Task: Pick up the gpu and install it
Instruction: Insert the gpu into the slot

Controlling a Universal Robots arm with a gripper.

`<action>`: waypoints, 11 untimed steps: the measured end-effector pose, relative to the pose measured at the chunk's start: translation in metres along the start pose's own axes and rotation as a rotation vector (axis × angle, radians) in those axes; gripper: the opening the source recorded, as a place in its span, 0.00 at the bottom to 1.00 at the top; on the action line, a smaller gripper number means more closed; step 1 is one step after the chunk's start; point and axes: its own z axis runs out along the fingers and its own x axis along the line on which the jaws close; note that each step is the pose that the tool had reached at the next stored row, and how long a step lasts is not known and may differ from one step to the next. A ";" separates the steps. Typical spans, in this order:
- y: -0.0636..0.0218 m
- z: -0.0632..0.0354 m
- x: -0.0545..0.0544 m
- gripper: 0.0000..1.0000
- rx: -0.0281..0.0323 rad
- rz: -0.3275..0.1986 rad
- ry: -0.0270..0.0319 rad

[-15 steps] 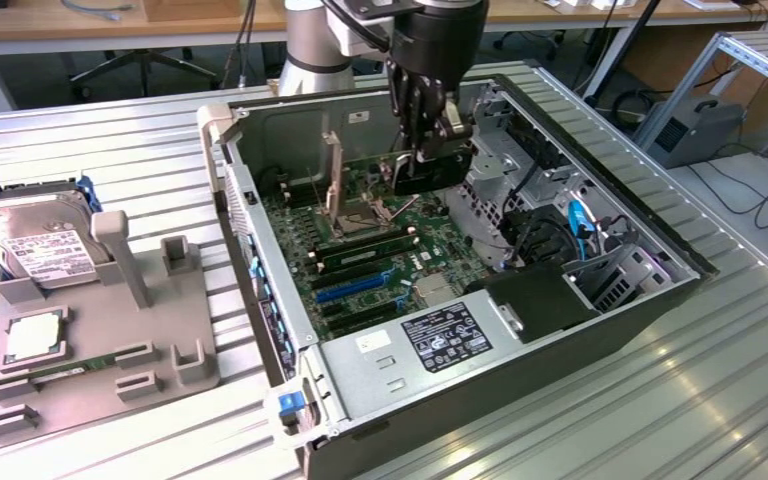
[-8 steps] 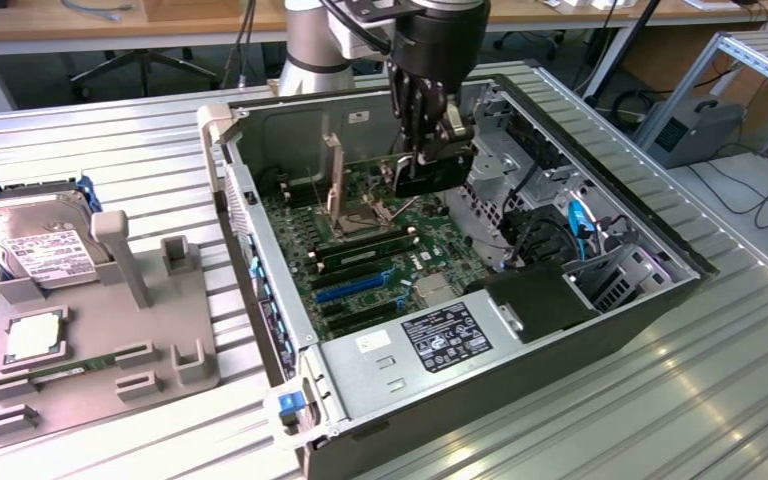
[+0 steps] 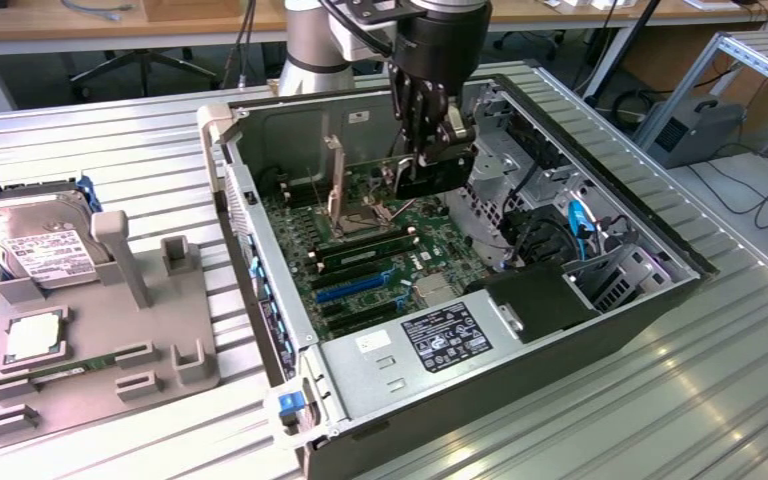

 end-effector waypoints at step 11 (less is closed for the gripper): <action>0.0000 0.0007 0.003 0.27 0.0000 0.000 0.0000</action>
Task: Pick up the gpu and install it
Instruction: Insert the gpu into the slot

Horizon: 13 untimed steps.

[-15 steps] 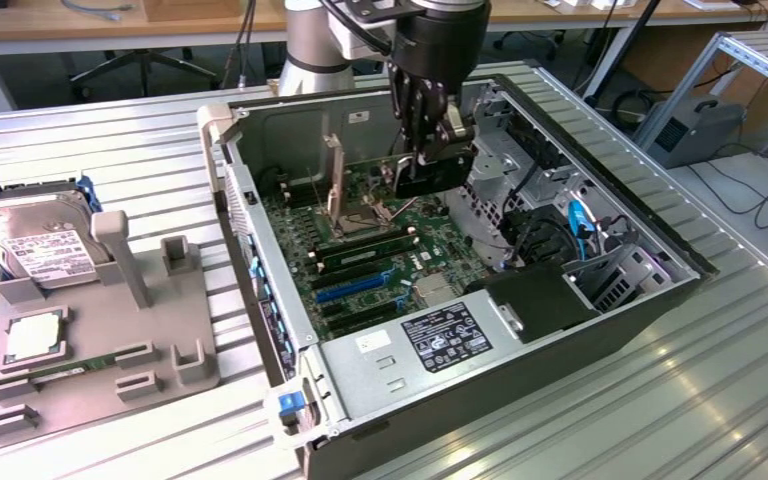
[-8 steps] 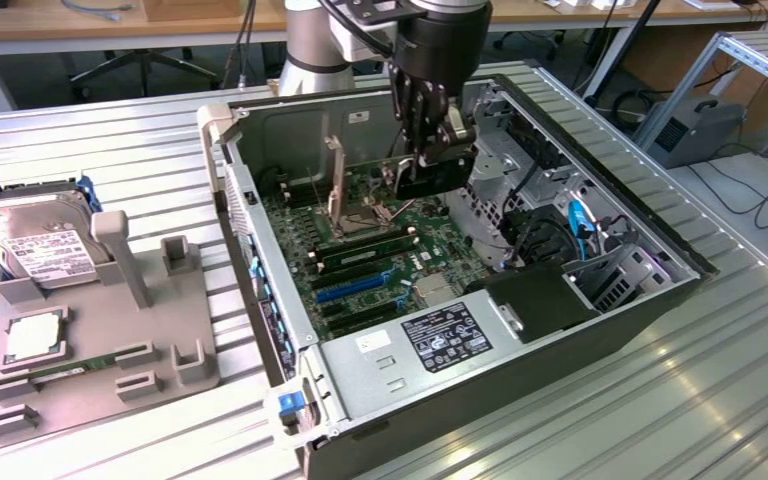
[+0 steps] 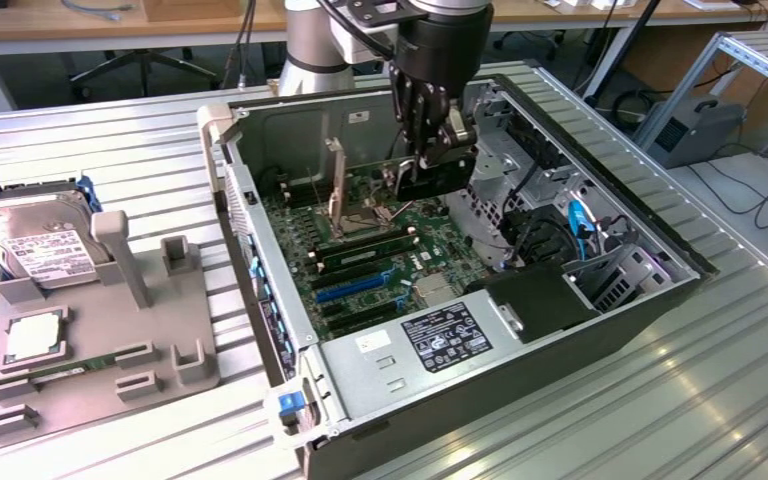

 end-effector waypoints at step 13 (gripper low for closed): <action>0.0031 0.0015 0.005 0.27 0.0001 0.000 0.0000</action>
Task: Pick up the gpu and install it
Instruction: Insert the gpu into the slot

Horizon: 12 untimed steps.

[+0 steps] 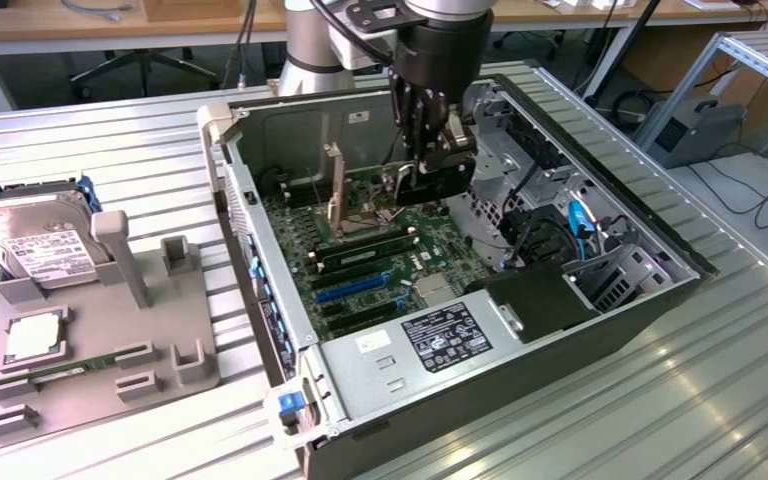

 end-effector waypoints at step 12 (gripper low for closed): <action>0.0029 0.0003 0.001 0.27 -0.0001 0.000 0.0002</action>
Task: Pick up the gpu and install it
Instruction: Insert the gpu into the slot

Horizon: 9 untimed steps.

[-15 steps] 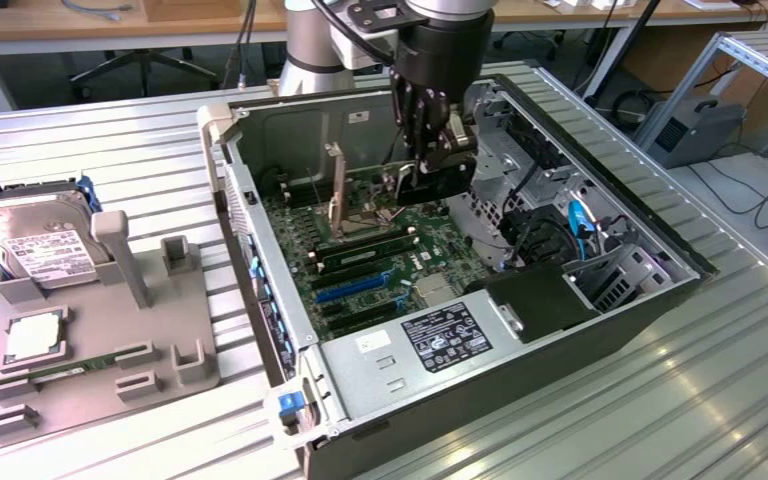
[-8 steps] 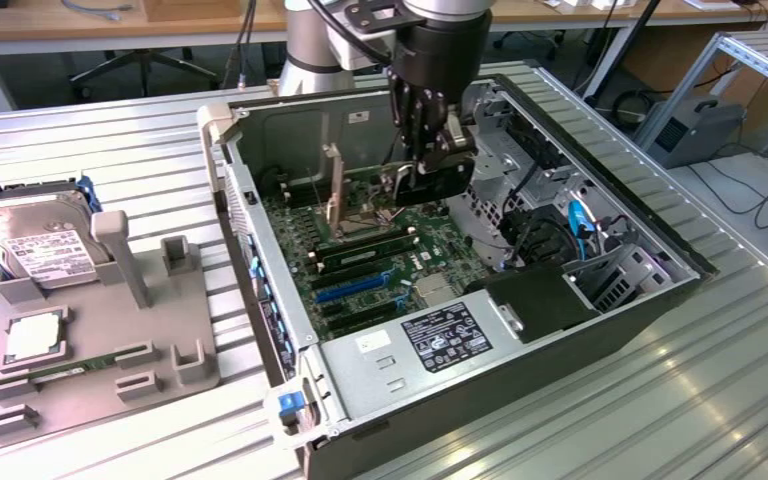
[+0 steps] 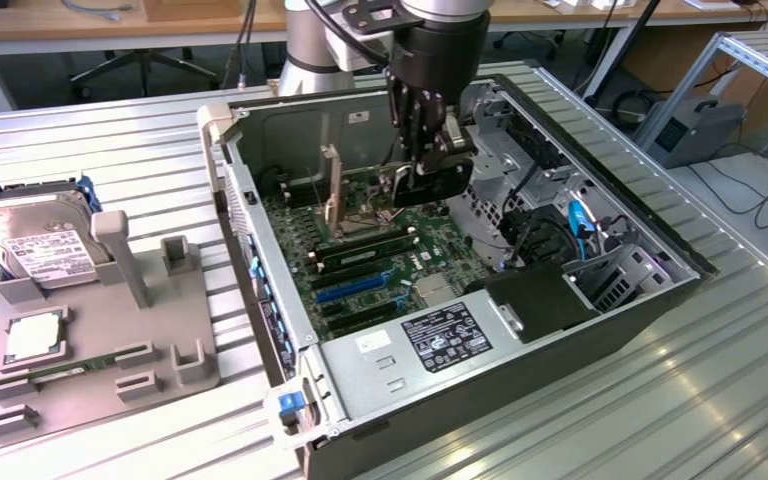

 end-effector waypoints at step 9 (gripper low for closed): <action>0.0021 0.0006 0.000 0.27 0.0001 0.000 0.0010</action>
